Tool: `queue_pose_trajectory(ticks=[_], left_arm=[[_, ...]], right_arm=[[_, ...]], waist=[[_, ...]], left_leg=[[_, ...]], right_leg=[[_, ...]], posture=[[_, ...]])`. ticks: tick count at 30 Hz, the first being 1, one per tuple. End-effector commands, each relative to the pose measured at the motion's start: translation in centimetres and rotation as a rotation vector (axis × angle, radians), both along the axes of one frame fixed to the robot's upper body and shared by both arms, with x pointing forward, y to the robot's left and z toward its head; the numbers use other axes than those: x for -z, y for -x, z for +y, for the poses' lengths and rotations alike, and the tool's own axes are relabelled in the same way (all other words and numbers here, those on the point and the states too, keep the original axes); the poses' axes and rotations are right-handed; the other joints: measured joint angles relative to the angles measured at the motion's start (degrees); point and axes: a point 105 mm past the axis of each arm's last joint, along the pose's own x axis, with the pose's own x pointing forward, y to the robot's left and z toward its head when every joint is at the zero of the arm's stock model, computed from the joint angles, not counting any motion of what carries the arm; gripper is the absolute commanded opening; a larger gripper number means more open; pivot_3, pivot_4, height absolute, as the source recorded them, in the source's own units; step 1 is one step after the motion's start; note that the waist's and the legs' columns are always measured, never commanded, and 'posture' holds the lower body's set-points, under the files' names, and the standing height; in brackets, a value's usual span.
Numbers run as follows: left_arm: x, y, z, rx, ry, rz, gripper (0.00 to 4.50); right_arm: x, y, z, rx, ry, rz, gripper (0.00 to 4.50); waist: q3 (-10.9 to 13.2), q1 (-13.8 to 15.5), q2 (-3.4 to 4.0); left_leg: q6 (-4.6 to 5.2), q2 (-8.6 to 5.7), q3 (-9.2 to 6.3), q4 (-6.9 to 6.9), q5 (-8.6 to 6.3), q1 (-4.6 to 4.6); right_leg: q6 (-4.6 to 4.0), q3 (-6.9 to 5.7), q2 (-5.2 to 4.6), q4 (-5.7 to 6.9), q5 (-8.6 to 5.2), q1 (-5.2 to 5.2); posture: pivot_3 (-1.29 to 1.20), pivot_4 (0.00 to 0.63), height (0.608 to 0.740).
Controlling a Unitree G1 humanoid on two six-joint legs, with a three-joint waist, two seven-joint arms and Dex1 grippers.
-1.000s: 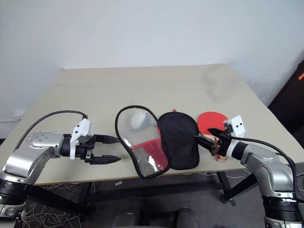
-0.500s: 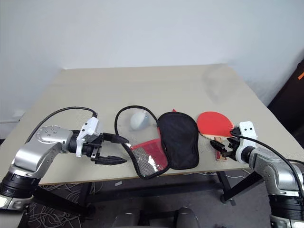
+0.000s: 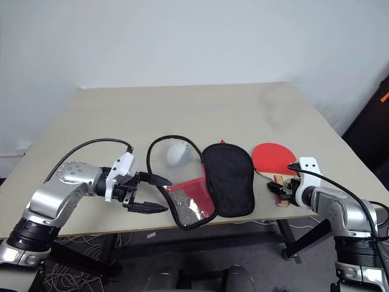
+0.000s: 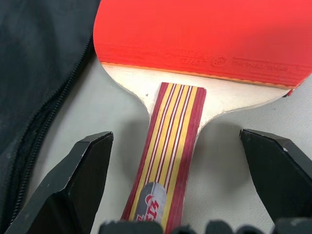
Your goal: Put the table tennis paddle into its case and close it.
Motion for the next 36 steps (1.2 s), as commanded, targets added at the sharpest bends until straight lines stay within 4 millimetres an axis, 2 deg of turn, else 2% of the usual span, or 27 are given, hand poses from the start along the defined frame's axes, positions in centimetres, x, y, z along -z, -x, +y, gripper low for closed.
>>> queue_pose_trajectory(ticks=[1, 6, 10, 14, 19, 23, 25, 28, 31, 36], left_arm=[[-1.0, -0.5, -0.3, 0.014, 0.009, -0.055, 3.73], [-1.1, -0.7, -0.6, 0.018, 0.01, -0.06, 3.73], [-1.1, -0.9, -0.6, 0.017, 0.008, -0.062, 3.73], [-1.0, -0.9, -0.6, 0.013, 0.009, -0.059, 3.73], [-1.0, -0.8, -0.6, 0.009, 0.007, -0.053, 3.73], [-1.2, -0.9, -0.6, 0.003, 0.014, -0.054, 3.73], [-1.4, -1.0, -0.6, 0.001, 0.017, -0.055, 3.73], [-1.4, -1.2, -0.6, -0.003, 0.015, -0.057, 3.73], [-1.5, -1.5, -0.6, -0.007, 0.016, -0.059, 3.73], [-1.5, -1.9, -0.6, -0.011, 0.013, -0.06, 3.73]], right_arm=[[-1.0, -1.0, 0.5, -0.009, 0.023, -0.032, 3.59], [-0.4, -1.4, 0.8, -0.005, 0.039, 0.0, 1.82], [-0.1, -1.6, 1.3, -0.012, 0.046, 0.025, 1.82], [0.1, -1.7, 1.3, -0.003, 0.057, 0.029, 1.19], [-0.5, -1.7, 0.3, 0.043, 0.073, 0.029, 1.19], [-2.0, -2.3, -2.8, 0.221, 0.094, 0.007, 1.19], [-3.1, -2.6, -3.1, 0.256, 0.064, -0.024, 1.19], [-5.4, -2.9, -2.7, 0.265, 0.029, -0.08, 1.19], [-6.9, -2.9, -1.1, 0.209, 0.012, -0.108, 1.19], [-7.2, -2.0, 2.5, 0.024, 0.21, -0.083, 1.19]], waist=[[0.0, -0.02, 0.0], [0.0, -0.12, 0.0], [-0.02, -0.21, -0.03], [-0.04, -0.3, -0.07], [-0.04, -0.3, -0.07], [-0.04, -0.18, -0.06], [0.01, 0.28, 0.04], [0.02, 0.66, 0.08], [0.01, 0.04, 0.12], [0.0, -0.73, 0.18]], left_leg=[[0.0, 0.0, 0.01, 0.0, 0.0, 0.0], [0.0, 0.01, 0.0, 0.0, 0.0, 0.0], [0.0, 0.01, 0.02, 0.04, 0.0, 0.02], [0.0, 0.02, 0.01, 0.03, 0.0, 0.03], [0.0, 0.02, 0.01, 0.04, 0.0, 0.03], [0.0, 0.0, 0.03, 0.04, 0.0, 0.02], [0.03, -0.04, 0.04, 0.07, 0.02, -0.01], [0.04, -0.1, 0.03, 0.06, 0.02, -0.08], [0.03, -0.02, 0.05, 0.04, 0.02, -0.08], [0.0, 0.05, 0.05, -0.03, 0.05, -0.03]], right_leg=[[-0.01, 0.01, 0.0, 0.0, 0.0, -0.01], [0.03, 0.01, 0.02, 0.02, 0.01, -0.02], [0.03, 0.01, 0.01, 0.01, 0.03, 0.03], [0.02, 0.01, 0.02, 0.01, 0.03, 0.02], [0.02, 0.01, 0.01, 0.01, 0.03, 0.02], [0.01, 0.03, 0.0, 0.02, 0.03, 0.02], [-0.03, 0.03, -0.05, 0.02, 0.03, 0.01], [0.0, 0.03, -0.1, 0.01, 0.02, -0.05], [0.03, 0.03, -0.02, 0.03, 0.05, -0.09], [0.04, 0.05, 0.04, 0.1, 0.05, -0.14]], posture=[[0.0, 0.0, 0.724], [0.0, 0.0, 0.724], [0.0, 0.0, 0.724], [0.0, 0.0, 0.724], [0.0, 0.0, 0.724], [0.0, 0.0, 0.724], [0.0, 0.0, 0.724], [0.0, 0.0, 0.724], [0.0, 0.0, 0.724], [0.0, 0.0, 0.724]])
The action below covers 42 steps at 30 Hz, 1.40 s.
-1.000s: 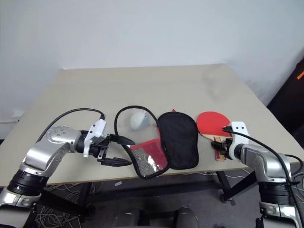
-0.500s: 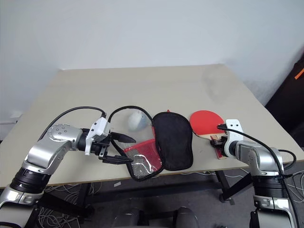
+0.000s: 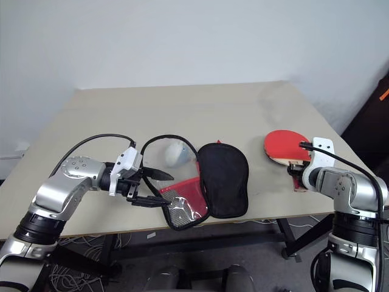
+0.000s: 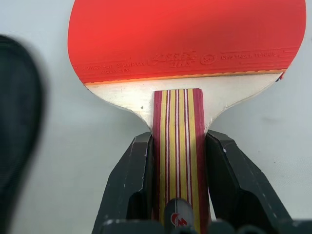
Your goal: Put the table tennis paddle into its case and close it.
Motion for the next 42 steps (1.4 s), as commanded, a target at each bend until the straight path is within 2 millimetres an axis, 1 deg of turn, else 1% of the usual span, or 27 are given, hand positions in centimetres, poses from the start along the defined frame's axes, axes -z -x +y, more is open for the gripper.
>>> queue_pose_trajectory(ticks=[1, 3, 7, 8, 9, 12, 14, 19, 23, 32, 37, 42], left_arm=[[-0.8, -0.4, -0.1, 0.009, 0.003, -0.035, 3.73], [-0.7, -0.4, -0.1, 0.008, 0.001, -0.034, 3.73], [-0.7, -0.6, -0.2, 0.004, -0.001, -0.03, 3.73], [-0.7, -0.6, -0.2, 0.003, -0.002, -0.029, 3.73], [-0.7, -0.6, -0.2, 0.002, -0.003, -0.026, 3.73], [-0.7, -0.7, -0.2, 0.003, -0.005, -0.022, 3.73], [-0.7, -0.7, -0.3, 0.004, -0.006, -0.022, 3.73], [-0.7, -0.8, -0.4, 0.009, -0.007, -0.019, 3.73], [-0.7, -0.8, -0.6, 0.015, -0.009, -0.016, 3.73], [-0.7, -1.0, -0.9, 0.024, -0.01, -0.016, 3.73], [-0.7, -0.9, -0.8, 0.027, -0.016, -0.016, 3.73], [-0.7, -0.9, -0.7, 0.022, -0.022, -0.018, 3.73]], right_arm=[[-2.2, -0.1, 3.1, -0.141, 0.112, -0.074, 1.19], [-2.6, 0.1, 4.9, -0.188, 0.105, -0.101, 1.19], [-3.2, 0.5, 8.5, -0.253, 0.036, -0.122, 1.19], [-3.3, 0.6, 9.0, -0.26, 0.02, -0.121, 1.19], [-3.2, 0.6, 10.1, -0.267, -0.016, -0.118, 1.19], [-2.8, 0.5, 12.3, -0.277, -0.083, -0.111, 1.19], [-2.5, 0.6, 13.2, -0.278, -0.106, -0.109, 1.19], [-1.6, 1.4, 14.3, -0.277, -0.142, -0.097, 1.19], [-0.4, 2.1, 14.3, -0.257, -0.157, -0.062, 1.19], [0.9, 2.9, 15.5, -0.254, -0.217, -0.017, 1.19], [1.1, 3.1, 16.5, -0.263, -0.238, -0.006, 1.19], [1.9, 3.1, 15.9, -0.242, -0.219, 0.027, 1.19]], waist=[[0.0, -0.3, 0.02], [0.0, -0.33, 0.01], [0.0, -0.17, 0.01], [0.0, -0.11, 0.01], [0.0, -0.07, 0.01], [-0.01, -0.11, 0.0], [0.0, -0.09, 0.01], [-0.01, -0.18, 0.0], [-0.01, -0.59, 0.0], [-0.01, -1.25, 0.0], [-0.01, -1.24, -0.01], [-0.01, -1.24, -0.01]], left_leg=[[0.0, 0.0, 0.01, -0.02, 0.0, 0.0], [0.02, 0.0, 0.01, -0.04, 0.02, -0.01], [0.0, -0.02, 0.0, -0.03, 0.01, -0.01], [-0.01, -0.02, 0.02, -0.03, 0.01, -0.02], [-0.01, -0.02, 0.02, -0.03, 0.01, -0.03], [-0.03, -0.02, 0.03, -0.03, 0.0, -0.03], [-0.07, -0.02, 0.04, -0.04, 0.01, -0.05], [-0.16, -0.03, 0.24, -0.08, 0.03, -0.07], [-0.29, -0.04, 0.26, -0.2, 0.1, -0.06], [-0.44, -0.03, 0.2, -0.4, 0.21, -0.02], [-0.44, -0.03, 0.2, -0.4, 0.21, -0.02], [-0.44, -0.04, 0.19, -0.4, 0.21, -0.02]], right_leg=[[0.0, 0.01, 0.0, 0.0, 0.0, -0.02], [0.0, 0.02, 0.0, 0.0, 0.0, -0.04], [0.01, 0.01, -0.01, 0.0, 0.0, -0.02], [0.01, 0.01, -0.01, 0.0, 0.0, -0.02], [0.01, 0.01, -0.02, 0.0, 0.0, -0.02], [0.0, 0.0, -0.03, 0.02, 0.01, -0.03], [0.01, -0.04, -0.02, 0.03, 0.0, -0.03], [0.0, -0.1, -0.05, 0.02, 0.0, -0.03], [-0.01, -0.13, -0.03, 0.02, 0.0, -0.06], [-0.01, -0.15, 0.03, -0.01, 0.0, -0.09], [-0.02, -0.15, 0.02, -0.01, 0.0, -0.08], [-0.02, -0.16, 0.02, -0.01, 0.0, -0.08]], posture=[[0.0, 0.0, 0.724], [0.0, 0.0, 0.724], [0.0, 0.0, 0.724], [0.0, 0.0, 0.724], [0.0, 0.0, 0.724], [0.0, 0.0, 0.724], [0.0, 0.0, 0.724], [0.0, 0.0, 0.724], [0.0, 0.0, 0.724], [0.0, 0.0, 0.724], [0.0, 0.0, 0.724], [0.0, 0.0, 0.724]])
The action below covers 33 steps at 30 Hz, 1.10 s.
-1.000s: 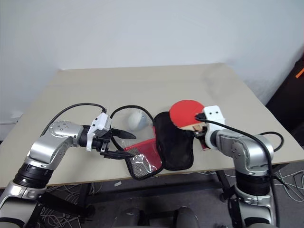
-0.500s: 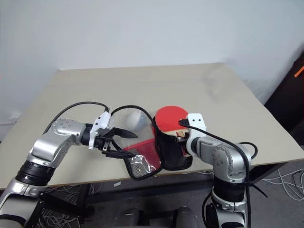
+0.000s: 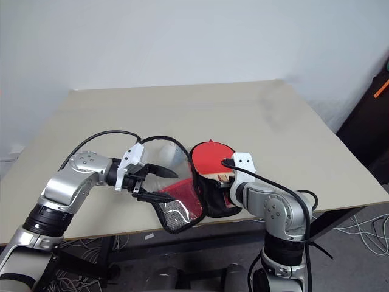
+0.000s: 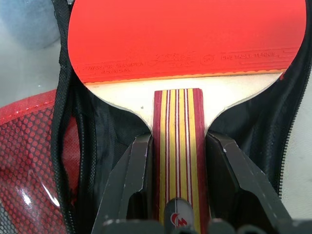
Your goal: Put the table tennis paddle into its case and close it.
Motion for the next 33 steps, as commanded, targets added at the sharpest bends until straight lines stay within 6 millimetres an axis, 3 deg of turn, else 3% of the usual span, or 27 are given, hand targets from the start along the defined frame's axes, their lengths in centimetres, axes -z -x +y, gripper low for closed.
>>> queue_pose_trajectory(ticks=[1, 12, 21, 27, 33], left_arm=[[-1.0, -0.2, 0.0, 0.01, -0.002, -0.042, 3.73], [-1.1, -0.3, 0.1, 0.003, -0.002, -0.043, 3.73], [-1.0, -0.2, 0.1, 0.003, -0.006, -0.042, 3.73], [-1.4, -0.5, 0.3, -0.016, 0.006, -0.043, 3.73], [-3.1, -1.2, 1.4, -0.086, 0.048, -0.051, 3.73]], right_arm=[[-0.4, -0.1, -0.3, -0.001, 0.01, -0.015, 1.19], [0.5, -0.1, -0.2, -0.005, 0.017, 0.03, 1.19], [-0.1, -0.7, -0.6, 0.002, 0.034, 0.008, 4.29], [-4.8, -1.9, -1.0, -0.027, -0.044, -0.221, 4.43], [-8.9, -3.8, -3.1, 0.044, -0.134, -0.434, 4.43]], waist=[[0.0, 0.0, 0.0], [0.0, 0.01, 0.0], [0.0, 0.01, -0.01], [0.0, 0.03, -0.01], [-0.01, 0.01, -0.01]], left_leg=[[0.0, 0.0, 0.0, 0.0, 0.0, 0.0], [0.0, 0.0, -0.01, 0.0, 0.0, 0.0], [0.0, 0.0, -0.02, 0.0, 0.0, 0.0], [0.01, -0.02, -0.02, 0.0, 0.0, 0.0], [0.01, 0.0, -0.06, 0.0, 0.0, 0.01]], right_leg=[[0.0, 0.0, 0.0, 0.0, 0.0, 0.0], [0.0, 0.0, 0.0, -0.01, 0.0, 0.01], [0.0, 0.0, 0.0, 0.0, 0.0, 0.01], [0.0, 0.0, -0.01, -0.02, 0.0, 0.01], [0.0, -0.02, 0.01, -0.02, 0.0, 0.03]], posture=[[0.0, 0.0, 0.724], [0.0, 0.0, 0.724], [0.0, 0.0, 0.724], [0.0, 0.0, 0.724], [0.0, 0.0, 0.724]])
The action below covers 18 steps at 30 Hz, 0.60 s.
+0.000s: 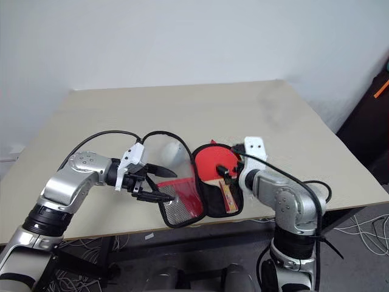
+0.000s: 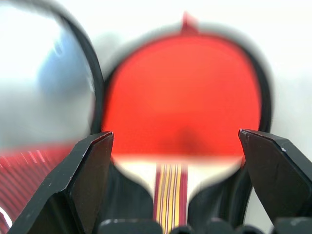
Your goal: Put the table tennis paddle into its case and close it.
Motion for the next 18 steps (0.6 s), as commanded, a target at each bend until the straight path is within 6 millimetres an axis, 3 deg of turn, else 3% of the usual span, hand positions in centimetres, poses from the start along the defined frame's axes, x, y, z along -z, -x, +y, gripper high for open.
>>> queue_pose_trajectory(ticks=[1, 4, 8, 11, 15, 18], left_arm=[[-3.2, -0.9, 1.4, -0.063, 0.062, -0.065, 3.73], [-3.7, -1.1, 2.3, -0.106, 0.063, -0.063, 3.73], [-3.8, -1.1, 3.8, -0.16, 0.027, -0.06, 4.47], [-3.9, -1.1, 5.0, -0.203, 0.0, -0.042, 4.47], [-4.1, -2.2, 8.2, -0.343, -0.03, -0.011, 4.47], [-3.9, -2.5, 10.0, -0.39, -0.068, -0.014, 3.83]], right_arm=[[-3.2, -1.3, -1.3, 0.042, -0.062, -0.154, 4.43], [-2.9, -2.1, -1.9, 0.065, -0.045, -0.158, 4.43], [-2.3, -2.8, -2.2, 0.075, -0.044, -0.144, 4.5], [-2.0, -3.1, -2.1, 0.069, -0.039, -0.142, 4.5], [-1.6, -3.6, -2.0, 0.061, -0.105, -0.121, 4.5], [-1.5, -4.0, -2.5, 0.086, -0.109, -0.114, 4.5]], waist=[[0.0, -0.02, 0.0], [0.0, -0.01, 0.0], [0.0, -0.01, 0.0], [0.0, -0.04, 0.0], [0.0, -0.02, 0.0], [0.0, 0.03, 0.0]], left_leg=[[0.0, 0.0, 0.01, 0.0, 0.0, -0.01], [0.0, 0.0, 0.0, 0.0, 0.0, 0.01], [0.0, 0.0, 0.03, 0.0, 0.0, 0.02], [0.0, 0.0, 0.03, 0.0, 0.0, 0.02], [-0.02, 0.02, 0.03, -0.01, 0.01, 0.03], [-0.02, 0.01, 0.04, -0.02, 0.01, 0.02]], right_leg=[[0.0, 0.01, 0.0, 0.0, 0.0, -0.02], [0.0, 0.0, 0.0, 0.0, 0.0, 0.0], [0.0, 0.01, 0.0, 0.0, 0.0, 0.01], [0.0, 0.01, 0.0, 0.01, 0.0, 0.0], [0.0, 0.0, 0.01, 0.02, 0.0, -0.01], [0.0, 0.0, 0.0, 0.01, 0.0, -0.02]], posture=[[0.0, 0.0, 0.724], [0.0, 0.0, 0.724], [0.0, 0.0, 0.724], [0.0, 0.0, 0.724], [0.0, 0.0, 0.724], [0.0, 0.0, 0.724]])
